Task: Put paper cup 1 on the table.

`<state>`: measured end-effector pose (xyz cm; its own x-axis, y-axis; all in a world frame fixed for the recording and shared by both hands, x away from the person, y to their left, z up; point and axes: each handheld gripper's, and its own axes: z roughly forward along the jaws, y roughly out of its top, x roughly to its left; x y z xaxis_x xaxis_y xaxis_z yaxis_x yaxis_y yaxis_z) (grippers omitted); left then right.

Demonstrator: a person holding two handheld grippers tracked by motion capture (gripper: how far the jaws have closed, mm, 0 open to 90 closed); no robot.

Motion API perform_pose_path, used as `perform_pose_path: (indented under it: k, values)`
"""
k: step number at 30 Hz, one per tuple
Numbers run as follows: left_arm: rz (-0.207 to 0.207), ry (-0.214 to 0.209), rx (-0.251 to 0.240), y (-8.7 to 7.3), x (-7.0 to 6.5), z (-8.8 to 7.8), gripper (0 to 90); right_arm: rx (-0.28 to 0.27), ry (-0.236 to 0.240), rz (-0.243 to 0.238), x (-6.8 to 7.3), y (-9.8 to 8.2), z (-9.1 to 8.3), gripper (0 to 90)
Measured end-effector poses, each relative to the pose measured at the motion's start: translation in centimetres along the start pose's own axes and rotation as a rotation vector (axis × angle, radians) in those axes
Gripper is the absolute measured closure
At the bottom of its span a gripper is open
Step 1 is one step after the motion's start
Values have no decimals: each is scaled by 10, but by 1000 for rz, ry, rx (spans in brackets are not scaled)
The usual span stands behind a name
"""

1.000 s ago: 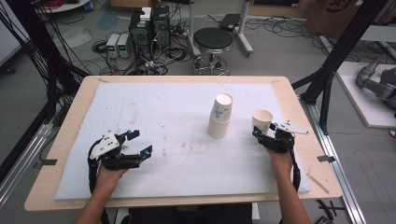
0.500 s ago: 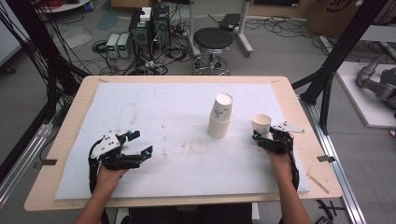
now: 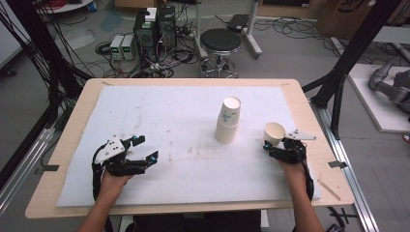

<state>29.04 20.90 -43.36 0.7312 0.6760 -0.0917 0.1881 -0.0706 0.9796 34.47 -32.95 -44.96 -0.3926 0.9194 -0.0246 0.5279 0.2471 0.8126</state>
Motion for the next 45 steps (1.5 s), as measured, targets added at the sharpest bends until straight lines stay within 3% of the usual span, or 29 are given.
perform_pose_path:
  k: [5,6,10,18,21,24,29,30,33,38,45]
  values:
    - [-3,0,1,0,0,0,193,-12,4,5,0,-1,-2,256]
    - [-5,-1,3,0,0,0,192,-14,12,25,0,-2,-4,232]
    - [-4,1,1,0,0,0,192,-17,21,35,-1,-5,-8,223]
    - [-22,6,-19,0,1,-2,169,-59,36,48,1,-10,-39,217]
    - [-40,7,-24,2,2,-4,166,-120,70,65,4,-17,-58,213]
    - [-43,9,-33,4,3,-5,157,-159,111,44,10,-20,-68,210]
    - [-58,22,-57,5,4,-8,156,-211,137,-7,22,-14,-76,211]
    - [-56,18,-69,6,4,-9,156,-249,162,-26,28,-9,-79,210]
    - [-50,16,-77,6,5,-12,156,-283,207,-50,35,-3,-83,211]
    - [-49,26,-80,5,6,-16,157,-282,255,-83,45,3,-80,211]
    - [-50,26,-75,4,6,-14,157,-264,263,-80,44,1,-75,211]
